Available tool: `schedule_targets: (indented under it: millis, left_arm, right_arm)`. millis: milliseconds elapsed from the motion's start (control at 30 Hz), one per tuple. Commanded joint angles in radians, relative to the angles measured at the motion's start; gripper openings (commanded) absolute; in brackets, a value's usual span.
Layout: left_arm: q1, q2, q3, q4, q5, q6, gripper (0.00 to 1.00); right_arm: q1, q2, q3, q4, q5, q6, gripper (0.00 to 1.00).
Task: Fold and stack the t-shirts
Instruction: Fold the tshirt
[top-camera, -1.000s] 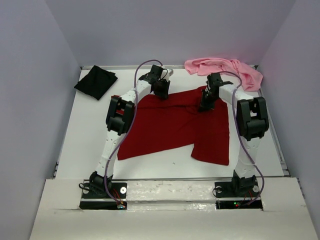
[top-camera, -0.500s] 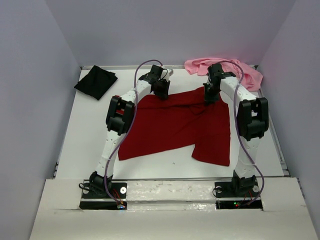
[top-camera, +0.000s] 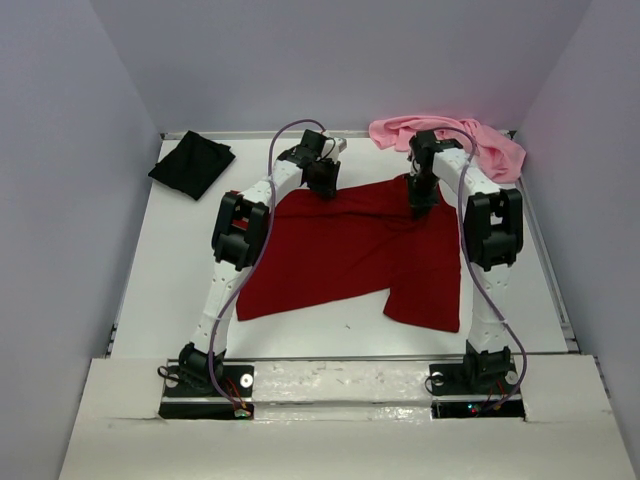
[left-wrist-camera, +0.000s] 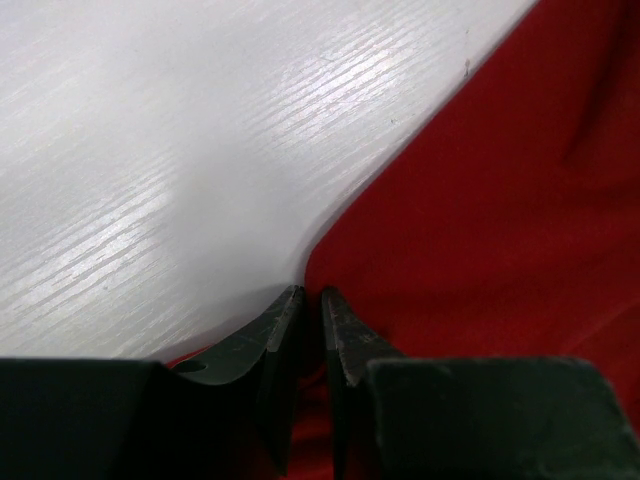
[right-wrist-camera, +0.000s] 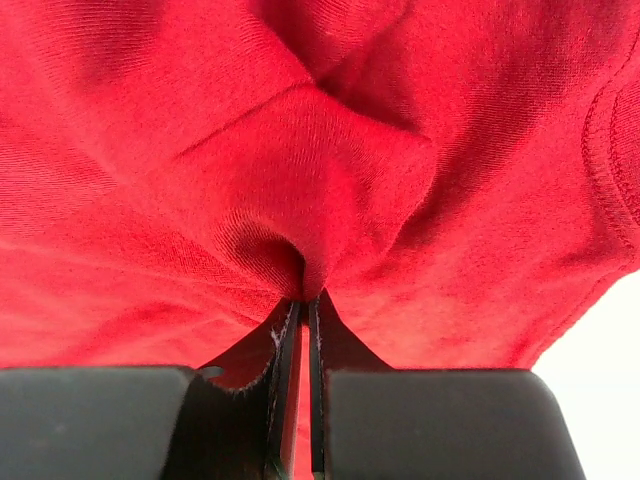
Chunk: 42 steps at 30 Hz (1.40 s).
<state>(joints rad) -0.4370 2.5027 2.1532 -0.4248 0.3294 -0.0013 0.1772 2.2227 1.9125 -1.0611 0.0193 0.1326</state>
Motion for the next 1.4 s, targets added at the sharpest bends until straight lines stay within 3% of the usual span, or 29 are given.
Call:
schedule_targets:
  millis: [0,267,467,667,733,767,800,833,900,967,1067,1200,1367]
  left_arm:
    - [0.007,0.015,-0.018,-0.129,-0.052,0.018,0.28]
    - [0.007,0.016,-0.018,-0.129,-0.053,0.017,0.28]
    - [0.009,0.016,-0.018,-0.129,-0.053,0.018,0.28]
    - [0.007,0.010,-0.021,-0.129,-0.055,0.017,0.28]
    - [0.007,0.010,-0.023,-0.129,-0.055,0.018,0.28]
    - [0.007,0.008,-0.023,-0.129,-0.055,0.018,0.28]
    - [0.007,0.008,-0.023,-0.131,-0.053,0.018,0.28]
    - [0.007,0.008,-0.023,-0.131,-0.052,0.018,0.28]
    - [0.009,0.007,-0.023,-0.129,-0.053,0.018,0.28]
    - [0.007,0.008,-0.023,-0.129,-0.050,0.018,0.28]
    - [0.007,0.008,-0.024,-0.131,-0.053,0.018,0.28]
    - [0.007,0.005,-0.026,-0.129,-0.053,0.020,0.28]
    - [0.007,0.005,-0.024,-0.127,-0.052,0.020,0.28]
  right_arm:
    - [-0.005,0.003,0.077,-0.097,0.088,-0.060,0.04]
    - [-0.005,-0.078,0.036,-0.099,-0.048,-0.082,0.04]
    - [-0.005,-0.161,-0.055,-0.111,0.020,-0.070,0.04]
    - [-0.005,-0.176,-0.038,-0.148,0.019,-0.065,0.07]
    - [-0.005,-0.175,-0.036,-0.154,0.039,-0.054,0.13]
    - [-0.005,-0.175,-0.038,-0.151,0.047,-0.050,0.38]
    - [-0.005,-0.175,-0.043,-0.145,0.051,-0.048,0.52]
    - [-0.005,-0.175,-0.052,-0.137,0.048,-0.045,0.62]
    - [-0.005,-0.185,-0.084,-0.097,0.047,-0.034,0.66]
    - [-0.005,-0.210,-0.122,-0.045,0.048,-0.018,0.97]
    - [-0.005,-0.250,-0.171,0.047,-0.043,0.005,1.00]
    - [-0.005,-0.380,-0.359,0.212,-0.255,0.035,1.00]
    - [-0.079,-0.547,-0.646,0.590,-0.484,0.168,0.93]
